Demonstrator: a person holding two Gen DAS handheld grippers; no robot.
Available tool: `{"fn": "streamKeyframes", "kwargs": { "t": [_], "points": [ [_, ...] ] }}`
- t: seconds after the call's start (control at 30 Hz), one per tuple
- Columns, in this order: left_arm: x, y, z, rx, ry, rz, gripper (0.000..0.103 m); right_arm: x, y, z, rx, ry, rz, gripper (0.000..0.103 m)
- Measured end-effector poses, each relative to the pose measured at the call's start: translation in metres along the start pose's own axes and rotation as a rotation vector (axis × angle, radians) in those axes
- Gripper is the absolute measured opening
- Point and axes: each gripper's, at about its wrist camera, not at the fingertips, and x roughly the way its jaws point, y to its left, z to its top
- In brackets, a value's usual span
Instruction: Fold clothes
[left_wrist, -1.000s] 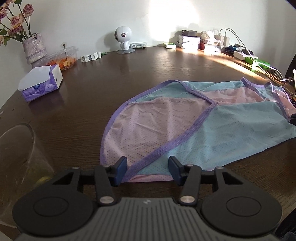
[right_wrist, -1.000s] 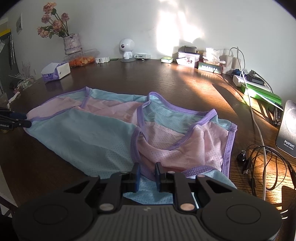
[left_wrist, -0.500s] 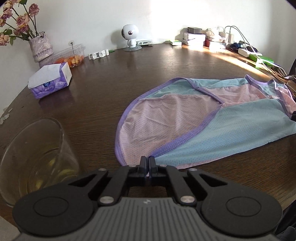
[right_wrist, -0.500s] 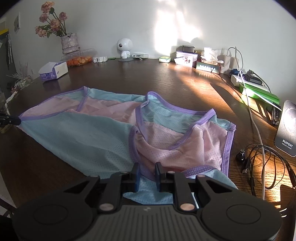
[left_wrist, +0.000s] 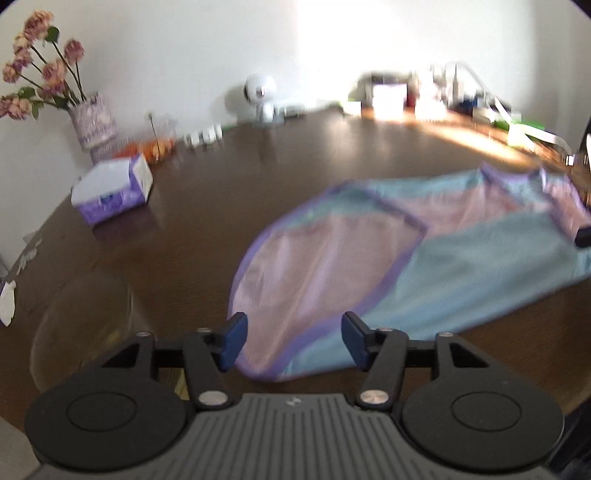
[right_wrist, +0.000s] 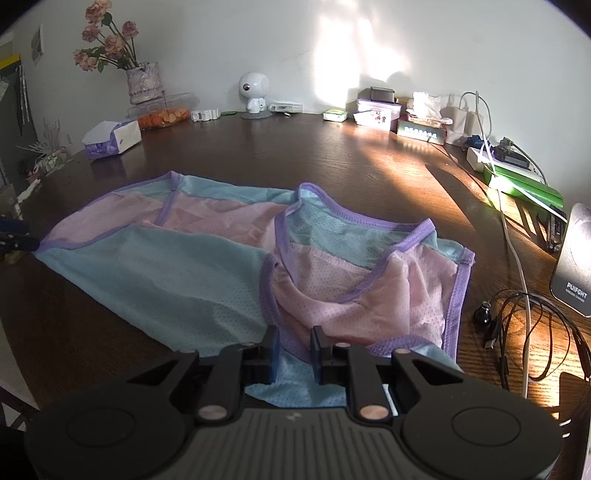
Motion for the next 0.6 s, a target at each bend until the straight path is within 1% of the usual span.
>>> {"fn": "streamKeyframes", "kwargs": {
  "t": [0.03,0.07,0.13,0.17,0.2,0.27,0.3,0.4,0.43,0.5,0.57,0.6],
  "points": [
    [0.001,-0.004,0.009,-0.032,-0.024,-0.018,0.066,-0.004,0.000,0.007,0.003,-0.024,0.024,0.017],
    [0.005,-0.010,0.017,-0.058,-0.041,-0.031,0.067,-0.004,0.002,0.015,-0.018,-0.043,0.018,0.022],
    [0.018,-0.027,0.034,-0.066,-0.075,-0.070,0.067,-0.004,0.006,0.033,-0.060,-0.082,0.006,0.031],
    [0.026,-0.034,0.042,-0.070,-0.083,-0.081,0.070,-0.004,0.009,0.042,-0.081,-0.101,0.000,0.031],
    [0.040,-0.035,0.051,-0.070,-0.068,-0.068,0.074,-0.003,0.011,0.051,-0.102,-0.120,-0.006,0.031],
    [0.068,-0.037,0.068,-0.070,-0.036,-0.042,0.075,0.008,0.014,0.071,-0.155,-0.126,-0.030,0.031],
    [0.082,-0.038,0.077,-0.071,-0.021,-0.029,0.080,0.015,0.014,0.084,-0.165,-0.111,-0.026,0.033],
    [0.124,-0.042,0.103,-0.071,0.026,0.011,0.083,0.043,0.010,0.115,-0.185,-0.088,-0.016,0.040],
    [0.138,-0.043,0.111,-0.072,0.042,0.024,0.083,0.054,0.008,0.123,-0.190,-0.075,-0.016,0.042],
    [0.164,-0.045,0.126,-0.079,0.072,0.040,0.083,0.074,0.002,0.134,-0.168,-0.053,-0.026,0.042],
    [0.180,-0.041,0.125,-0.129,0.097,-0.006,0.083,0.094,-0.006,0.140,-0.132,-0.011,0.008,0.042],
    [0.185,-0.041,0.119,-0.137,0.099,-0.015,0.083,0.105,-0.010,0.142,-0.114,0.013,0.022,0.042]
  ]
}}
